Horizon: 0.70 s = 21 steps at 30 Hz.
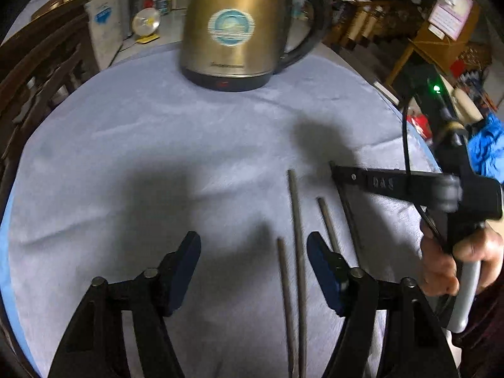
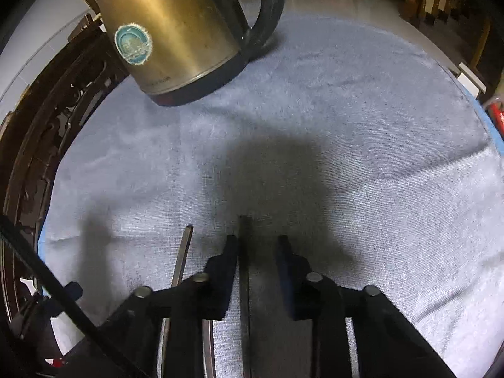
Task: Organize utensils
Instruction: 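Grasp a dark chopstick with the left tool while the right tool grasps another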
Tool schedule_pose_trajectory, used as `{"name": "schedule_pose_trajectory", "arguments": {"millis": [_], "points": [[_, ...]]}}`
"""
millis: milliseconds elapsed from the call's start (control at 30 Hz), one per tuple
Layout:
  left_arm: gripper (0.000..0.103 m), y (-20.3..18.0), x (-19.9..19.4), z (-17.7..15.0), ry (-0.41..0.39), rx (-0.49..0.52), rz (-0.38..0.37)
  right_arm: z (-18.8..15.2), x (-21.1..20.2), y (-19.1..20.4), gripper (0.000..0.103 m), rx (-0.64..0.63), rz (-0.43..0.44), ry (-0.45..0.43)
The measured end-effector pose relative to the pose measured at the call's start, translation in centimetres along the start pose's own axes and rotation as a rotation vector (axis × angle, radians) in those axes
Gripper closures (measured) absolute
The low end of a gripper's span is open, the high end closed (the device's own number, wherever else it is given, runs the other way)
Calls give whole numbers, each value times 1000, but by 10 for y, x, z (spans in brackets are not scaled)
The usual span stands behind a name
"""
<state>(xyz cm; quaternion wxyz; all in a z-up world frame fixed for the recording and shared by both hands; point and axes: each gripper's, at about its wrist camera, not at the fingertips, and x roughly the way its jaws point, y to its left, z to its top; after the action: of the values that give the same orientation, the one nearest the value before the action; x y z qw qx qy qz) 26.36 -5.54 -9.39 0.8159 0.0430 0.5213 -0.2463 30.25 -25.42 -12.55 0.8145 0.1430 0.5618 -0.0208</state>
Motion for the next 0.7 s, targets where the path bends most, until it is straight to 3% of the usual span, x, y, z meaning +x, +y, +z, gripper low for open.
{"name": "schedule_pose_trajectory", "arguments": {"millis": [33, 200, 300, 367, 433, 567, 700], "points": [[42, -3, 7, 7, 16, 15, -9, -1, 0, -1, 97, -16, -15, 2], [45, -24, 43, 31, 87, 53, -19, -8, -8, -26, 97, -12, 2, -7], [72, -31, 64, 41, 129, 64, -20, -16, -17, -53, 97, 24, 35, -17], [76, -37, 69, 47, 114, 84, -5, -21, -26, -66, 97, 34, 51, -36], [96, -35, 71, 51, 109, 76, 10, -25, -34, -76, 97, 41, 65, -50], [97, -26, 73, 53, 110, 30, 0, -33, -57, -85, 97, 45, 86, -86], [98, -21, 41, 48, 17, -12, 0, -44, -89, -88, 97, 42, 130, -141]]}}
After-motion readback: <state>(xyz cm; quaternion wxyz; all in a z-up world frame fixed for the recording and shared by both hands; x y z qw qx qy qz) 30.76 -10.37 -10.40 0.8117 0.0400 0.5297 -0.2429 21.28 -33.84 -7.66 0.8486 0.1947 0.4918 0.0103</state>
